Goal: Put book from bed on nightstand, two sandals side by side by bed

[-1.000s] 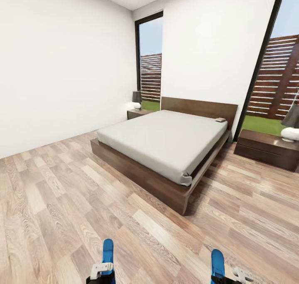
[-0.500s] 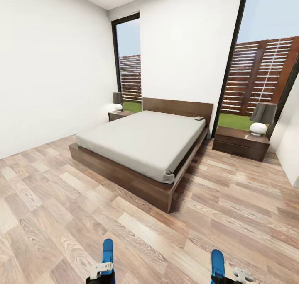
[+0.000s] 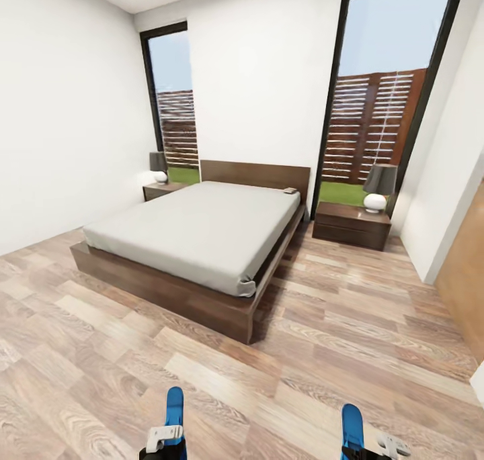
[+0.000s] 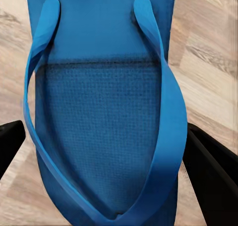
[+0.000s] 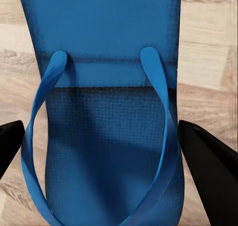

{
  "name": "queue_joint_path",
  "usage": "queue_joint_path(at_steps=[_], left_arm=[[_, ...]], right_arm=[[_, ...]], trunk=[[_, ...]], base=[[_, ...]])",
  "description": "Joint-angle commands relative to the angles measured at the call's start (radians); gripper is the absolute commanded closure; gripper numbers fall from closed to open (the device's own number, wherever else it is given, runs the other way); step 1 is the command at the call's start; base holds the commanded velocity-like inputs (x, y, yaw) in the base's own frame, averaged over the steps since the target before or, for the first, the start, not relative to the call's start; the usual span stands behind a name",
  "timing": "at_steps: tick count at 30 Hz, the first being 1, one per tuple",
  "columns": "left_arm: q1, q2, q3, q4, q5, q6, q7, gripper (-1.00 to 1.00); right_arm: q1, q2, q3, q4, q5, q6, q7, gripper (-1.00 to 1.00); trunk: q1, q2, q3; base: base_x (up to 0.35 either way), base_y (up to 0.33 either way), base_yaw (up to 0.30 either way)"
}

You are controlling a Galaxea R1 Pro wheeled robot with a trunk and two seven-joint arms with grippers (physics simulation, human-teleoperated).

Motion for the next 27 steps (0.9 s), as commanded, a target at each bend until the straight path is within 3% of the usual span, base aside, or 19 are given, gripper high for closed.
queue_joint_path(at_steps=[1,27], left_arm=[[-0.001,0.0,0.001,0.001,0.009,-0.001,-0.006,1.0],[-0.001,0.0,0.001,0.001,0.009,-0.001,-0.006,1.0]], right_arm=[[-0.001,0.0,-0.009,0.001,0.0,0.002,0.004,1.0],[-0.001,0.0,-0.009,0.001,0.0,0.002,0.004,1.0]], trunk=[[0.0,0.0,0.0],[0.0,0.0,0.012]], base=[[0.0,0.0,-0.295],[0.0,0.0,-0.295]])
